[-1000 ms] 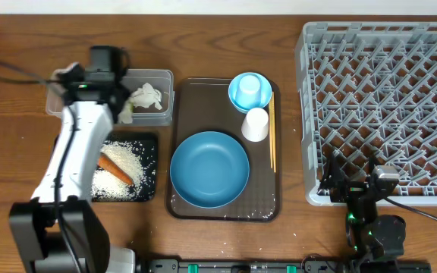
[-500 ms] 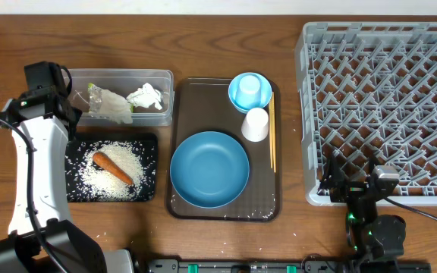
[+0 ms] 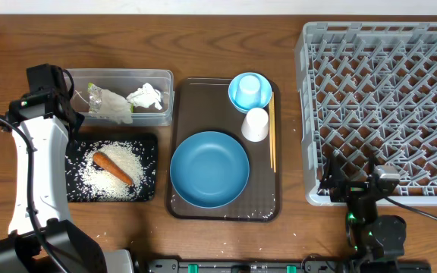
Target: Sort waste into correct bins and load items into the dishwasher rack
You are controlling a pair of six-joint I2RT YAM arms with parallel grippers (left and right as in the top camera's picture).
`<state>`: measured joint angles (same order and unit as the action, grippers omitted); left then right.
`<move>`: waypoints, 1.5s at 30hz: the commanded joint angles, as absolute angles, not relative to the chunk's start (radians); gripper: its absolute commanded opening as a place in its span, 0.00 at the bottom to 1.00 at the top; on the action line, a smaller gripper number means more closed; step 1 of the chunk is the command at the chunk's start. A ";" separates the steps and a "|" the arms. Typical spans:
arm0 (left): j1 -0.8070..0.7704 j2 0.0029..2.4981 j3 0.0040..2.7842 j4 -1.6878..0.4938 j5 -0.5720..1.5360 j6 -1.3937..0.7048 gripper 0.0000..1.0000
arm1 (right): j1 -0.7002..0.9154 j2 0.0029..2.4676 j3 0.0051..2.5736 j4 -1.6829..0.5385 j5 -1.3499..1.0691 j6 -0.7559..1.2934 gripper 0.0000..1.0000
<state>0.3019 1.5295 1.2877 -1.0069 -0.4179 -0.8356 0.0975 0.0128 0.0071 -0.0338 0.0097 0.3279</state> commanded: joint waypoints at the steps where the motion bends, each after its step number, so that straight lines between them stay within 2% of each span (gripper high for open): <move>1: 0.305 1.526 1.285 -1.012 -0.423 -0.844 0.98 | 0.106 0.009 0.006 -0.008 -0.126 0.574 0.99; 7: 0.305 1.526 1.285 -1.012 -0.423 -0.844 0.98 | 0.106 0.009 0.006 0.019 -0.277 1.004 0.99; 9: 0.305 1.526 1.285 -1.012 -0.423 -0.844 0.98 | 0.106 0.009 0.006 0.069 -0.344 1.114 0.99; 10: 0.305 1.526 1.285 -1.012 -0.423 -0.844 0.98 | 0.106 0.009 0.006 0.101 -0.371 1.120 0.96; 12: 0.305 1.526 1.285 -1.012 -0.423 -0.844 0.98 | 0.106 0.009 0.006 0.199 -0.435 1.088 0.83; 14: 0.305 1.526 1.285 -1.012 -0.423 -0.844 0.98 | 0.106 0.009 0.007 0.298 -0.498 1.067 0.80; 15: 0.305 1.526 1.285 -1.012 -0.423 -0.844 0.98 | 0.106 0.009 0.014 0.324 -0.517 1.067 0.82; 17: 0.305 1.526 1.285 -1.012 -0.423 -0.844 0.98 | 0.106 0.009 0.044 0.318 -0.545 1.063 0.97; 19: 0.305 1.526 1.285 -1.012 -0.423 -0.844 0.98 | 0.106 0.017 0.095 0.282 -0.574 1.027 0.99; 24: 0.305 1.526 1.285 -1.012 -0.423 -0.844 0.98 | 0.106 0.106 0.310 0.006 -0.580 0.799 0.99; 30: 0.305 1.526 1.285 -1.012 -0.422 -0.844 0.98 | 0.110 0.429 0.650 -0.350 -0.650 0.486 0.99; 32: 0.305 1.526 1.285 -1.012 -0.423 -0.844 0.99 | 0.130 0.552 0.767 -0.466 -0.655 0.434 0.93; 34: 0.305 1.526 1.285 -1.012 -0.422 -0.844 0.98 | 0.178 0.666 0.875 -0.564 -0.629 0.350 0.92; 38: 0.305 1.526 1.285 -1.012 -0.423 -0.844 0.98 | 0.337 0.864 1.048 -0.715 -0.440 0.288 0.99; 40: 0.305 1.526 1.285 -1.012 -0.423 -0.844 0.98 | 0.450 0.972 1.126 -0.775 -0.337 0.271 0.99; 45: 0.305 1.526 1.285 -1.012 -0.423 -0.844 0.98 | 0.715 1.240 1.252 -0.804 -0.134 0.266 0.99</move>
